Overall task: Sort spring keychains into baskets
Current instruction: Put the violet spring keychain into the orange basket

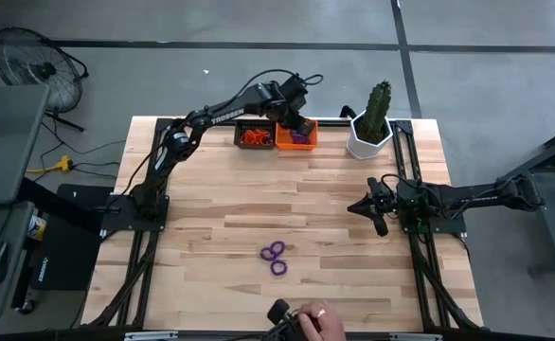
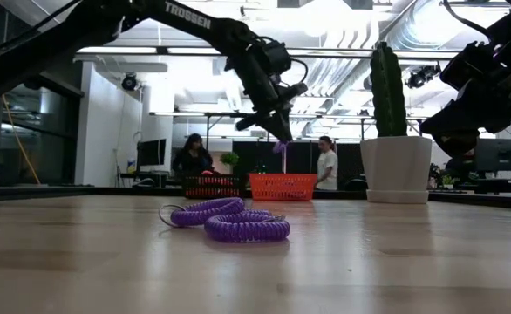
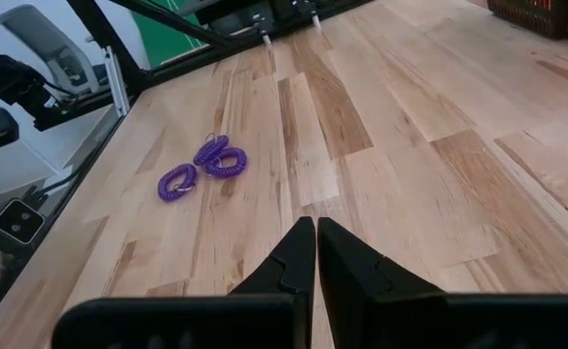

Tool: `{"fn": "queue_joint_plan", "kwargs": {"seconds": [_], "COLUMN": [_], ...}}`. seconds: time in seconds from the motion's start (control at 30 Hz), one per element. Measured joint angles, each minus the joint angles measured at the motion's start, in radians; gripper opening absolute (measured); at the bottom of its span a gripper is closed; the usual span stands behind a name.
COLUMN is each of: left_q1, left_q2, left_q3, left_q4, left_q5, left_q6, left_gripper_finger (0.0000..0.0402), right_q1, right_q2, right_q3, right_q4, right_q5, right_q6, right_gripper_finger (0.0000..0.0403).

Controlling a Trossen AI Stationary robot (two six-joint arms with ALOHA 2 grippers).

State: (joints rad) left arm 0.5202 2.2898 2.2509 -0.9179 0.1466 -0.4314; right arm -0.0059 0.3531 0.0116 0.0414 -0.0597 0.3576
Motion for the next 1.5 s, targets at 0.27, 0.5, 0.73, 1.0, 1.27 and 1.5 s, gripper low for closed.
{"fn": "queue_joint_plan", "kwargs": {"seconds": [0.27,0.5,0.73,1.0,1.27,1.5], "left_q1": [0.004,0.002,-0.027,-0.12,-0.259,-0.413], "left_q2": [0.0,0.0,-0.006,-0.042,-0.087,-0.099], "left_q3": [0.0,0.0,0.0,0.002,0.002,-0.001], "left_q4": [-0.007,-0.006,-0.05,-0.169,-0.398,-0.565], "left_q5": [-0.004,0.028,0.072,0.09,0.014,-0.007], "left_q6": [-0.001,0.02,0.108,0.2,0.237,0.312], "left_gripper_finger": [0.0097,0.0111,0.0111,0.0111,0.0111,0.0111], "right_q1": [0.0,0.0,0.0,0.0,0.0,0.0], "right_q2": [0.0,0.0,0.0,0.0,0.0,0.0], "right_q3": [0.0,0.0,0.0,0.0,0.0,0.0], "right_q4": [0.0,0.0,0.0,0.0,0.0,0.0], "right_q5": [0.0,0.0,0.0,0.0,0.0,0.0], "right_q6": [0.0,0.0,0.0,0.0,0.0,0.0], "right_gripper_finger": [0.0012,0.0012,0.0012,0.0012,0.0012,0.0012]}}
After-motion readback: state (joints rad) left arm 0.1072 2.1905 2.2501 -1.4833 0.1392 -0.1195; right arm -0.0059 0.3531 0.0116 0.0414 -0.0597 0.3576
